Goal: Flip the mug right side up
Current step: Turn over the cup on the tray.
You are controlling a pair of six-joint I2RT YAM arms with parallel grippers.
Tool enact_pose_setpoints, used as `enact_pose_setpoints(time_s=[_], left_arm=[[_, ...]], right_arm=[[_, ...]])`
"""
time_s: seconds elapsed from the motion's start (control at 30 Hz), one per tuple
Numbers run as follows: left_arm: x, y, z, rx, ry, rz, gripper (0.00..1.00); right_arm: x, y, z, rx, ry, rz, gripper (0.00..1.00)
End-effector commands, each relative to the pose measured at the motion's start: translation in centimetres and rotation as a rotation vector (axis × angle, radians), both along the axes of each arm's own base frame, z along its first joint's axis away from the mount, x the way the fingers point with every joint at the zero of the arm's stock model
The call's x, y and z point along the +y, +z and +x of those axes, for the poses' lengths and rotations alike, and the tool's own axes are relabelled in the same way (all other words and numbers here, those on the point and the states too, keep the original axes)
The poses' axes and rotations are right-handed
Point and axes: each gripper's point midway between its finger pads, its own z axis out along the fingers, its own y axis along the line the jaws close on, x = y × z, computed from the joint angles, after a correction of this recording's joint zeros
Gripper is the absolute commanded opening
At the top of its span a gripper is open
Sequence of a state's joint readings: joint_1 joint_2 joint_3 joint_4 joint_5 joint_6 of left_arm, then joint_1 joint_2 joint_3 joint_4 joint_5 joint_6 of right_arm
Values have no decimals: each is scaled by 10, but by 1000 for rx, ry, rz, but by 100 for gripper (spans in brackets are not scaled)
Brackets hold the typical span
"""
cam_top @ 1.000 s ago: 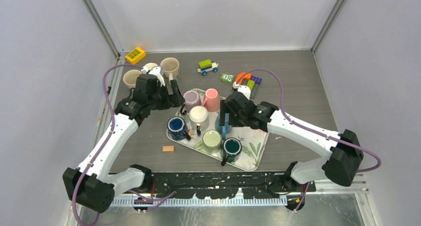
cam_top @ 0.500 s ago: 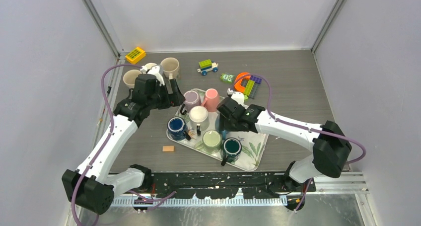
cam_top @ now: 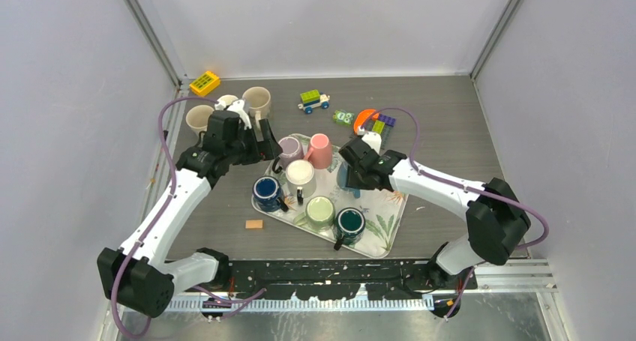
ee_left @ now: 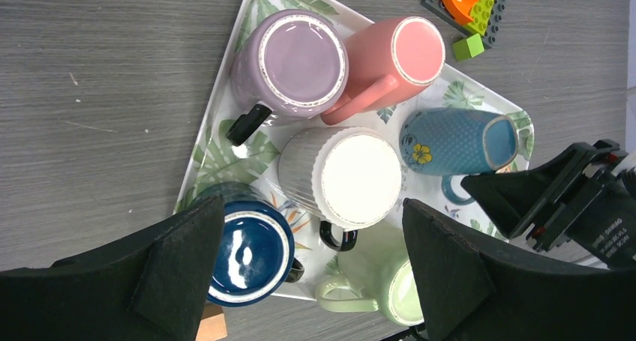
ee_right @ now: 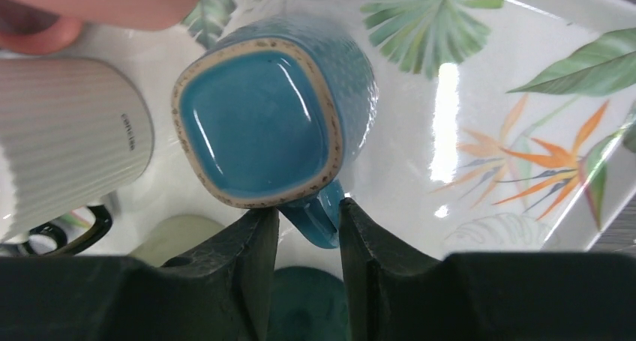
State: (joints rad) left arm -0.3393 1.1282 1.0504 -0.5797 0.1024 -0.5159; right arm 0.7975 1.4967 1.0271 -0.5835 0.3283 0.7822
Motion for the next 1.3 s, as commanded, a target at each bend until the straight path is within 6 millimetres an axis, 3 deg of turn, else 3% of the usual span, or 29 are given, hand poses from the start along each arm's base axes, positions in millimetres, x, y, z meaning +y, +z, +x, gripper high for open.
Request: enact_pose_setpoints(time_s=[0.0,0.17,0.43,1.07,1.27], left_arm=[[-8,14,6,-46,-23,-31,89],[-9,12,5,-38,-30,-34,89],[-10,10,4,-34,-40,-33,89],[-7,9,-1,-33,-35,-27,90],[-7,9,-1,-27,-33,-29,93]], right_arm=[[-12,7,11,-48,3,-28,40],[-13,10,13,-55,24,-53,47],[-7,5,18,-43,83,-82,48],[0,0,27,-19,102,-123,33],[2,2,27,-15,105,-120,19]])
